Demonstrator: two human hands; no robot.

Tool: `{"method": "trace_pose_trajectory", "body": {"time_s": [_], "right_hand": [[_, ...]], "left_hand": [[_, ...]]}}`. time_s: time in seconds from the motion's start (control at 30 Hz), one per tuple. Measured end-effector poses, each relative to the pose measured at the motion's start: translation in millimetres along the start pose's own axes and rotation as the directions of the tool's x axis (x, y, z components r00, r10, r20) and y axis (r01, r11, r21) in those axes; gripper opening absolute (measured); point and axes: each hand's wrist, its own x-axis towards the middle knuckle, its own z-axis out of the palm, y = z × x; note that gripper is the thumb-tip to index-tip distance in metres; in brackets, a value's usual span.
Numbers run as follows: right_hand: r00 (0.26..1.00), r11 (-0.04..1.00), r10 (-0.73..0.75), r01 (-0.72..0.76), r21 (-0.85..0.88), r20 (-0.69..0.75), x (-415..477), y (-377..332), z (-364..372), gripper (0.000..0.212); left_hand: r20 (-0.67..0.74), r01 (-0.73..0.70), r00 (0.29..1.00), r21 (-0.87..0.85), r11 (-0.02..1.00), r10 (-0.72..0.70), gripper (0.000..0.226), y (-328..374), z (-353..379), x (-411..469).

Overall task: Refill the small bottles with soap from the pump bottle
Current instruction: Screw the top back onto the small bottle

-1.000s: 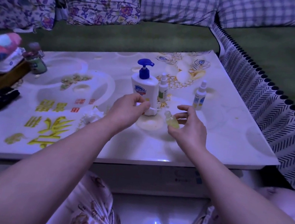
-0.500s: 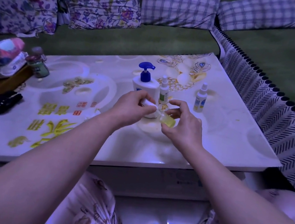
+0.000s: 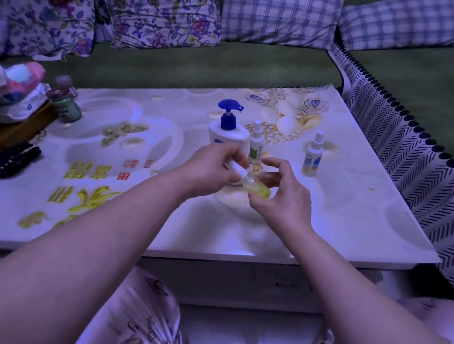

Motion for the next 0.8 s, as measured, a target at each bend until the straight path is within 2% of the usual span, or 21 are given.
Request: {"method": "trace_pose_trajectory", "body": {"time_s": [0.1,0.17,0.2,0.27,0.33,0.4,0.53,0.63,0.7,0.73,0.8], "right_hand": [[0.999,0.997,0.032,-0.032,0.063,0.002,-1,1,-1,0.057],[0.999,0.998,0.034,-0.034,0.061,0.005,-2,2,-1,0.057],[0.999,0.998,0.036,-0.036,0.057,0.003,-2,2,-1,0.058],[0.999,0.998,0.036,-0.036,0.047,0.005,-2,2,-1,0.058],[1.0,0.999,0.028,-0.028,0.043,0.004,-1,1,0,0.058],[1.0,0.999,0.017,-0.017,0.039,-0.002,-1,0,0,0.058],[1.0,0.999,0.013,-0.013,0.033,-0.011,-1,-3,-4,0.056],[1.0,0.999,0.026,-0.025,0.044,-0.013,-1,-3,-3,0.057],[1.0,0.999,0.026,-0.025,0.04,-0.016,-2,-1,-1,0.057],[1.0,0.999,0.025,-0.025,0.037,-0.017,-2,-1,0,0.057],[1.0,0.999,0.027,-0.027,0.032,-0.012,-1,-1,2,0.057]], "left_hand": [[0.025,-0.004,1.0,-0.197,0.98,0.009,0.031,2,1,-3],[0.048,0.041,0.999,-0.332,0.942,-0.027,0.044,5,0,-4],[0.024,0.069,0.998,-0.327,0.942,-0.064,0.044,5,1,-3],[-0.065,0.119,0.989,-0.177,0.977,-0.133,0.03,5,2,0],[-0.119,0.134,0.983,-0.081,0.988,-0.143,0.032,2,3,4],[-0.113,0.117,0.985,-0.088,0.989,-0.127,0.028,1,3,5],[-0.055,0.071,0.995,-0.129,0.989,-0.078,0.002,2,-1,4],[0.026,0.07,0.998,-0.262,0.963,-0.065,0.025,1,-3,4],[0.053,0.078,0.996,-0.301,0.95,-0.064,0.027,2,-3,3],[0.032,0.079,0.997,-0.291,0.954,-0.073,0.025,2,-3,4],[-0.048,0.112,0.991,-0.164,0.98,-0.122,0.027,1,-2,7]]}}
